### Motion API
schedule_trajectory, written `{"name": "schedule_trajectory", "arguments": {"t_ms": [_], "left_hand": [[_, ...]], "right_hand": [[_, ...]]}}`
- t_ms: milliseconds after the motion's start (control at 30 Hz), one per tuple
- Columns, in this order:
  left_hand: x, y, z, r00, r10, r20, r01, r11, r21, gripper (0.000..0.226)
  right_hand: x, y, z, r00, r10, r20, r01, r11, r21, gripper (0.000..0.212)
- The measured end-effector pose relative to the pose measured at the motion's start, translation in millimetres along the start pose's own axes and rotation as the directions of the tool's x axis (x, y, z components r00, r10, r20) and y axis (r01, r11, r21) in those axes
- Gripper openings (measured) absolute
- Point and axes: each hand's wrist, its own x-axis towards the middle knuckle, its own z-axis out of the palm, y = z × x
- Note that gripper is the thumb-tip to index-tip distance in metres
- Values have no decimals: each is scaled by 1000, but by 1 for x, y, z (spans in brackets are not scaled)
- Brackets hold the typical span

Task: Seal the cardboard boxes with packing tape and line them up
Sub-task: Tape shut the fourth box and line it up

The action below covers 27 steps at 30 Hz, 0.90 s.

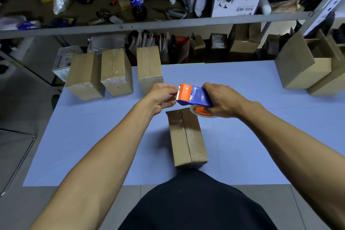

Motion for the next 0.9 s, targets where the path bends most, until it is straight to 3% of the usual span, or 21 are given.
{"name": "schedule_trajectory", "arguments": {"t_ms": [167,333,533,667,800,900], "left_hand": [[-2,-4,-2,999,32,-27,-32,999,-4,10],[2,-5,-6,992,92,-82,-93,996,-14,7],[4,-19,-7,982,165,-93,-160,985,66,12],[3,-27,-12,975,174,-135,-168,984,55,5],[-1,-41,-15,978,156,-139,-155,988,23,9],[1,-50,-21,967,115,-229,-123,992,-23,15]], "right_hand": [[12,-5,3,1000,-22,13,23,999,-34,53],[12,-9,9,998,-69,-12,70,994,78,50],[10,-12,14,999,-42,-19,43,998,45,67],[6,-10,17,994,-90,-61,89,996,-26,56],[2,-7,20,995,-102,-5,102,994,-33,58],[-1,-3,19,997,-70,-16,69,997,-28,54]]}}
